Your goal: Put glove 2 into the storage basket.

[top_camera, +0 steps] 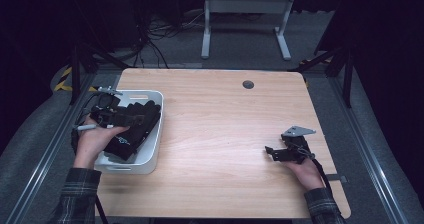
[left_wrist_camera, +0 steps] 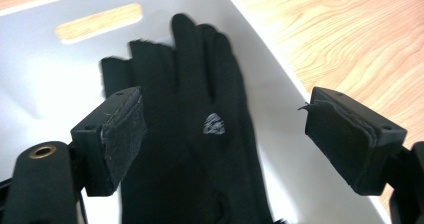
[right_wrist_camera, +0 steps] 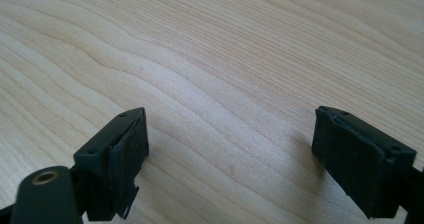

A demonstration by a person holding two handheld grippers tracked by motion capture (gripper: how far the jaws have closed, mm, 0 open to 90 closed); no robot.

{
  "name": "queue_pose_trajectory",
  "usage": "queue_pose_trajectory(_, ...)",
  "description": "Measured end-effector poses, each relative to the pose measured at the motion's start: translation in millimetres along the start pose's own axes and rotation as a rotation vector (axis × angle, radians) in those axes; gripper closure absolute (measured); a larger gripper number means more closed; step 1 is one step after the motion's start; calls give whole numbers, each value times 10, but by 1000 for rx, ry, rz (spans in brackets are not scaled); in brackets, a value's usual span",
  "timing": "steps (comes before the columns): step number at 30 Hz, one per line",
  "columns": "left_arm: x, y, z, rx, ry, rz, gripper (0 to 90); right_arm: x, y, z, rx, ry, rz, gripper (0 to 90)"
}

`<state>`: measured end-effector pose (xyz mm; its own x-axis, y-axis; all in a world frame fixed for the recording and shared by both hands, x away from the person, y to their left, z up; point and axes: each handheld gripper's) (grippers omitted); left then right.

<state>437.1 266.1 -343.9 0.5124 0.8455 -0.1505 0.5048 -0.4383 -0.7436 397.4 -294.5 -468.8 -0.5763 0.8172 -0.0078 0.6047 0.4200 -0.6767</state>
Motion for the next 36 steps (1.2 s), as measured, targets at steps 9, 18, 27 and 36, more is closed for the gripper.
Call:
queue_pose_trajectory(9, -256, 46, -78, -36, 44, 46, 174, 0, 0, 0, 0, 0, 0, 154)
queue_pose_trajectory(18, -519, 157, -100, -43, 99, 94, 174, 1, -1, 0, 0, -1, 3, 155)
queue_pose_trajectory(27, -837, 330, -75, -36, 153, 150, 174, 3, -1, 0, 0, -1, 4, 155)
queue_pose_trajectory(36, -1160, 547, -33, -35, 206, 207, 174, 3, -2, 0, 0, -1, 4, 156)
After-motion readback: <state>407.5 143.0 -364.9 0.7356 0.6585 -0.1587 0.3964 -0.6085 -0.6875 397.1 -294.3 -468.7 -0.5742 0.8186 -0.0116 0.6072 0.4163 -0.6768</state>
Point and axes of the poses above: each handheld gripper's, and its own axes: y roughly forward along the jaws, z roughly out of its underside, x roughly to its left, and after that the axes turned 2 degrees about -z, right-handed
